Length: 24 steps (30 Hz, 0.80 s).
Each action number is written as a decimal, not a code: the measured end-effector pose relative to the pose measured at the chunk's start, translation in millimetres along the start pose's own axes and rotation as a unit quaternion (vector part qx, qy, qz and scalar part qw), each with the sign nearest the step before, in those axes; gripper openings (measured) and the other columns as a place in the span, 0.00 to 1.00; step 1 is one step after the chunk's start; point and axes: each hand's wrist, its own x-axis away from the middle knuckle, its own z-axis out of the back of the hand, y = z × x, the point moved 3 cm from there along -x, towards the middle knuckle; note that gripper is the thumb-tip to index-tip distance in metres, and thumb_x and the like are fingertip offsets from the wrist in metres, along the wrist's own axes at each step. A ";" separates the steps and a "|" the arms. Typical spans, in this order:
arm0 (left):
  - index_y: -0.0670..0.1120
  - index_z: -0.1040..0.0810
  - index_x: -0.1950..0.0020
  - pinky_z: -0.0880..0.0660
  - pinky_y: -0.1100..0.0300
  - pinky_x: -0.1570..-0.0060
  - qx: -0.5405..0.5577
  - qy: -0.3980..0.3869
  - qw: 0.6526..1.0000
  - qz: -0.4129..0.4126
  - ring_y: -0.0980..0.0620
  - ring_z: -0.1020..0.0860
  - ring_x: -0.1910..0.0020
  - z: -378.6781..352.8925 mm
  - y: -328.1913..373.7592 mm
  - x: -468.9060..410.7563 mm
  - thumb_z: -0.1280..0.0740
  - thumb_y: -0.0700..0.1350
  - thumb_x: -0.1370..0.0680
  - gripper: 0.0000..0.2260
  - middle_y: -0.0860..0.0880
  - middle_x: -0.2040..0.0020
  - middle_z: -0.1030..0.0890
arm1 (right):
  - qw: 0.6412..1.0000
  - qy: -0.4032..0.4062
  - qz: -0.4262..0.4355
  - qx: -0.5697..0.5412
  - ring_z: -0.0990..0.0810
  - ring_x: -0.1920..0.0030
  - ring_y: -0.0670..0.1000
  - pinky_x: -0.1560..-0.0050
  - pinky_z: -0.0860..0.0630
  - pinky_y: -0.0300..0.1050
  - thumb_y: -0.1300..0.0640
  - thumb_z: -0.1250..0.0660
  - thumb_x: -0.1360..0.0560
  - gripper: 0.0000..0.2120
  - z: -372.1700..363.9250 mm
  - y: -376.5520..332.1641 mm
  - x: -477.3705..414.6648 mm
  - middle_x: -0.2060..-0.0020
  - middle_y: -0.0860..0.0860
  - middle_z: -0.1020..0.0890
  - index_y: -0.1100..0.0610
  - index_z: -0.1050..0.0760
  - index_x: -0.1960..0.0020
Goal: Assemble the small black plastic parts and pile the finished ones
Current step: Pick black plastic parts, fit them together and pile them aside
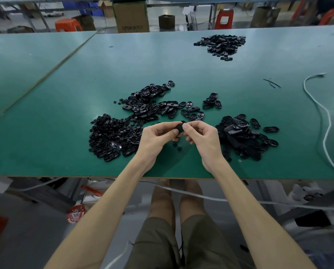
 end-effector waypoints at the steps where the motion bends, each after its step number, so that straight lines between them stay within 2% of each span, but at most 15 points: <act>1: 0.37 0.16 0.40 0.21 0.59 0.50 -0.003 0.000 1.000 -0.002 0.48 0.16 0.52 -0.2 0.0 -0.1 0.28 0.33 0.22 0.11 0.38 0.49 0.13 | 1.000 -0.001 0.000 0.001 0.22 0.65 0.45 0.64 0.25 0.37 0.59 0.27 0.21 0.03 0.4 0.5 -0.4 0.65 0.51 0.16 0.56 0.17 0.54; 9: 0.37 0.15 0.42 0.20 0.61 0.53 -0.007 0.012 1.000 0.003 0.49 0.15 0.54 0.1 -1.3 -0.5 0.28 0.32 0.22 0.10 0.41 0.51 0.13 | 1.000 -0.007 -0.004 -0.002 0.22 0.66 0.45 0.63 0.26 0.37 0.59 0.27 0.21 0.04 -0.3 3.6 -2.4 0.66 0.48 0.16 0.55 0.17 0.55; 18: 0.41 0.15 0.42 0.21 0.61 0.51 -0.030 0.017 0.999 0.005 0.49 0.17 0.51 -1.3 1.6 0.8 0.27 0.37 0.22 0.09 0.42 0.48 0.13 | 1.000 -0.002 0.004 -0.004 0.22 0.66 0.44 0.64 0.26 0.36 0.58 0.27 0.21 0.03 -0.2 4.6 -1.8 0.66 0.47 0.16 0.55 0.17 0.54; 24: 0.45 0.13 0.45 0.20 0.59 0.53 -0.028 0.039 0.999 0.014 0.49 0.17 0.54 -2.1 3.7 1.2 0.26 0.38 0.22 0.07 0.43 0.50 0.13 | 1.000 0.010 -0.002 -0.008 0.21 0.66 0.44 0.64 0.25 0.37 0.57 0.28 0.20 0.04 -0.6 4.9 -2.2 0.65 0.47 0.15 0.55 0.16 0.52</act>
